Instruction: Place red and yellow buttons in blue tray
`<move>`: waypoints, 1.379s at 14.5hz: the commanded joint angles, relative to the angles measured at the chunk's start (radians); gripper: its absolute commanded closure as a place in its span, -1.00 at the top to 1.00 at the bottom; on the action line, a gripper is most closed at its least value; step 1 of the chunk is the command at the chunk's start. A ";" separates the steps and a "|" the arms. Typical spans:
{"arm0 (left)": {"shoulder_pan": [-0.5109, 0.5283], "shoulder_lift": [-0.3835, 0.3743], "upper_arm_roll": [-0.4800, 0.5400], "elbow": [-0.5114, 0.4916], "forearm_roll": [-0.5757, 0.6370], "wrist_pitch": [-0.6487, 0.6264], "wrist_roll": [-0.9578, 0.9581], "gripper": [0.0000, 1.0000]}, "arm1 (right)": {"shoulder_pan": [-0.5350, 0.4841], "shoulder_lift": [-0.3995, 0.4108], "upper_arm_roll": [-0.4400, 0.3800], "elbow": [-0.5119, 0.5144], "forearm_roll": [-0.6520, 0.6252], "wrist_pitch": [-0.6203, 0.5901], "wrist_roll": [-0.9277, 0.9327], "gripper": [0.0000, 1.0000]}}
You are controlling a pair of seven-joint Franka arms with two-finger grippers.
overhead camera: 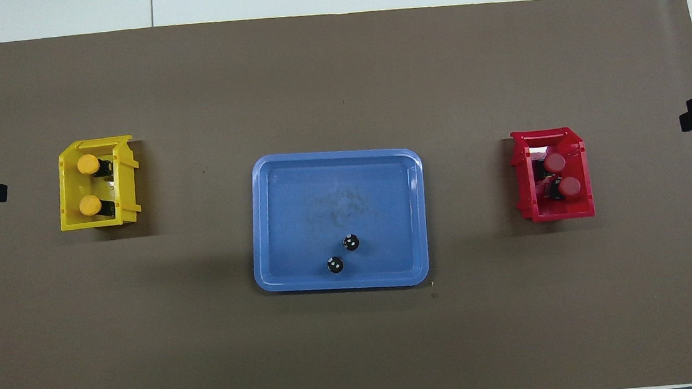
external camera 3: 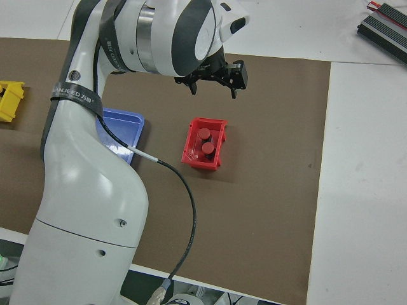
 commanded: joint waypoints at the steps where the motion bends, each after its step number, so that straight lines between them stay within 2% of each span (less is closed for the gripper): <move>1: 0.006 -0.016 -0.002 -0.019 0.008 0.009 0.012 1.00 | -0.004 -0.004 0.004 0.008 0.006 -0.020 0.007 1.00; 11: 0.006 -0.016 -0.002 -0.019 0.008 0.009 0.012 1.00 | -0.004 -0.013 0.010 -0.015 0.000 0.009 -0.011 1.00; 14: 0.006 -0.015 -0.002 -0.019 0.008 0.009 0.012 1.00 | -0.001 -0.004 0.029 -0.055 0.023 0.099 -0.020 1.00; 16: 0.006 -0.016 -0.002 -0.019 0.008 0.009 0.012 1.00 | -0.001 0.008 0.061 -0.125 0.040 0.200 -0.019 1.00; 20: 0.006 -0.016 -0.002 -0.019 0.008 0.008 0.012 1.00 | 0.001 0.057 0.070 -0.271 0.043 0.418 -0.020 0.99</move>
